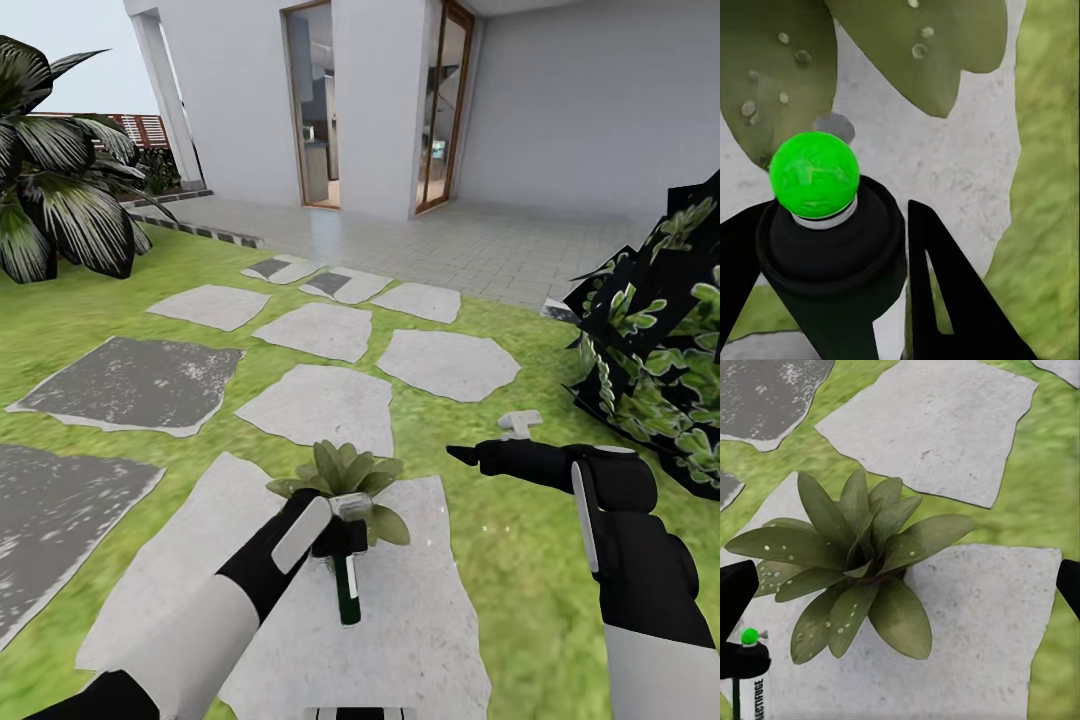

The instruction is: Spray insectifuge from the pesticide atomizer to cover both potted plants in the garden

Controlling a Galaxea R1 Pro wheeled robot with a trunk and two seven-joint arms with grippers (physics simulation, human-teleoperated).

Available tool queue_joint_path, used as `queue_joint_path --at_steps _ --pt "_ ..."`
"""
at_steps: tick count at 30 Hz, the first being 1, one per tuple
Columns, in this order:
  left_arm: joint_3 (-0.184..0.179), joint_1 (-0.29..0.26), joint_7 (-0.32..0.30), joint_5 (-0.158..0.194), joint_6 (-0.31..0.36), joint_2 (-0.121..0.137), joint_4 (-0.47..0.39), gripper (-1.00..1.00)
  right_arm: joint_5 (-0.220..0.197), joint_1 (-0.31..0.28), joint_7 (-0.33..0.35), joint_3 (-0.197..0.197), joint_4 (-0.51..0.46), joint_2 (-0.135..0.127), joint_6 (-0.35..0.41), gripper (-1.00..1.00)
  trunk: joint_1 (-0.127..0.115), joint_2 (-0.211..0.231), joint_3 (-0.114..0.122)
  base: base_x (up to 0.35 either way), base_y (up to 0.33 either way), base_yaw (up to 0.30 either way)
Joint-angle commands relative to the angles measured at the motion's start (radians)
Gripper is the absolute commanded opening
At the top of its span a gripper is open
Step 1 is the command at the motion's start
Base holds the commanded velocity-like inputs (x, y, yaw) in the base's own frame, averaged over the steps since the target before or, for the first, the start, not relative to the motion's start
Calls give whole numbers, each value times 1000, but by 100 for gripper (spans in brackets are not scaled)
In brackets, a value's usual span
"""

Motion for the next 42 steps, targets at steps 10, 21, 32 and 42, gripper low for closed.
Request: queue_joint_path --at_steps 10,21,32,42 --pt "8 -69 261 219 9 10 -14 -100 10 -2 10 -1 -1 0 3 100 0 0 -1 0 0 0" --pt "9 -150 356 354 14 10 -50 -100 10 -2 11 -2 -1 0 3 100 0 0 -1 0 0 0" --pt "80 -147 445 362 11 25 8 -100 10 -3 10 -2 -1 0 3 100 0 0 -1 0 0 0" --pt "75 -148 413 357 3 22 97 -100 10 -5 11 -2 -1 0 3 100 0 0 -1 0 0 0"
